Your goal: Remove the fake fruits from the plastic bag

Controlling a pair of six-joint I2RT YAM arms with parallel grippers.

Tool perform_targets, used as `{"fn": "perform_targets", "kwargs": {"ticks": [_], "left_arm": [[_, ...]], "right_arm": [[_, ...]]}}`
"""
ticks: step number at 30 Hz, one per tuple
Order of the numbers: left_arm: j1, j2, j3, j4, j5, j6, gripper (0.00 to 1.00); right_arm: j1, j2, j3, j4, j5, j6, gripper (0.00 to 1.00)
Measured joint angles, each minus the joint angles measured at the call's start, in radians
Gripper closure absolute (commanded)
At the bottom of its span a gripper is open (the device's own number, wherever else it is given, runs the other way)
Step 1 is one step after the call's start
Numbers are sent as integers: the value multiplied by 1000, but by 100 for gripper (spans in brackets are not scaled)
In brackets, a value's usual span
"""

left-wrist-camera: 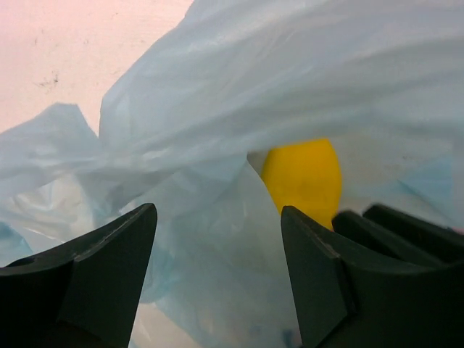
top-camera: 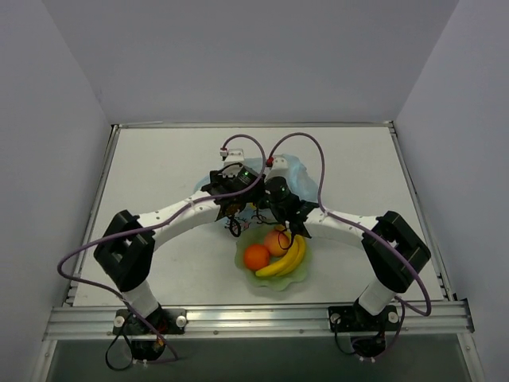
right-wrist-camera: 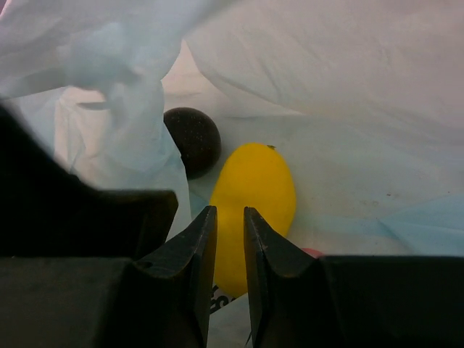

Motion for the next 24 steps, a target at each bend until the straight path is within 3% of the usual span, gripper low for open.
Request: {"fn": "perform_targets", "kwargs": {"ticks": [3,4,7,9,10,17,24], "left_arm": [[15,82,51,-2,-26,14,42],[15,101,63,1,-34,20,52],[15,134,71,4,-58,40,62],[15,142,70,10,-69,52,81],[15,142,69,15,-72,58,96],[21,92,-39,127,-65,106,98],[31,-112,-227,278,40,131,98]], "right_arm": [[-1,-1,-14,8,-1,4,82],[-2,-1,-19,11,-2,5,82],[-9,-3,-37,27,-12,8,82],[-18,-3,-44,31,-21,10,82],[-21,-3,-44,32,-24,10,82],[-29,-4,-46,55,-27,23,82],[-31,-17,-55,72,-35,19,71]]}}
